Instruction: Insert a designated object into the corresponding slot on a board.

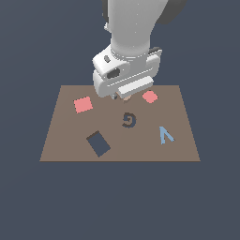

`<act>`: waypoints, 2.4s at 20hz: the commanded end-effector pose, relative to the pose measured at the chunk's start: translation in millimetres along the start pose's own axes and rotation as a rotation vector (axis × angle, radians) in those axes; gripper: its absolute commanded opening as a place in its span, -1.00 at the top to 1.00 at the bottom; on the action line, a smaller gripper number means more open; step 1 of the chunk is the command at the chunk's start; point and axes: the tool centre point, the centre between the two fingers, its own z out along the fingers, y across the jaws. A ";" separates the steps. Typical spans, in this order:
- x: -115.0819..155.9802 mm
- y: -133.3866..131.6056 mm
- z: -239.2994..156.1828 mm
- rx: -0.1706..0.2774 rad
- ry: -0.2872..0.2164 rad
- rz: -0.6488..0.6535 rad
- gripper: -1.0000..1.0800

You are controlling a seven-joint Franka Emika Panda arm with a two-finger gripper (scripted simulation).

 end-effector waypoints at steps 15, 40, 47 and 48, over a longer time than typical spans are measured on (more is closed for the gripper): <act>-19.5 -5.0 26.5 -0.004 0.007 -0.159 -0.92; -19.7 -4.4 46.3 -0.005 0.008 -0.161 1.00; -14.1 -5.3 45.7 -0.005 0.008 -0.116 1.00; -12.6 -5.5 45.6 -0.005 0.008 -0.104 1.00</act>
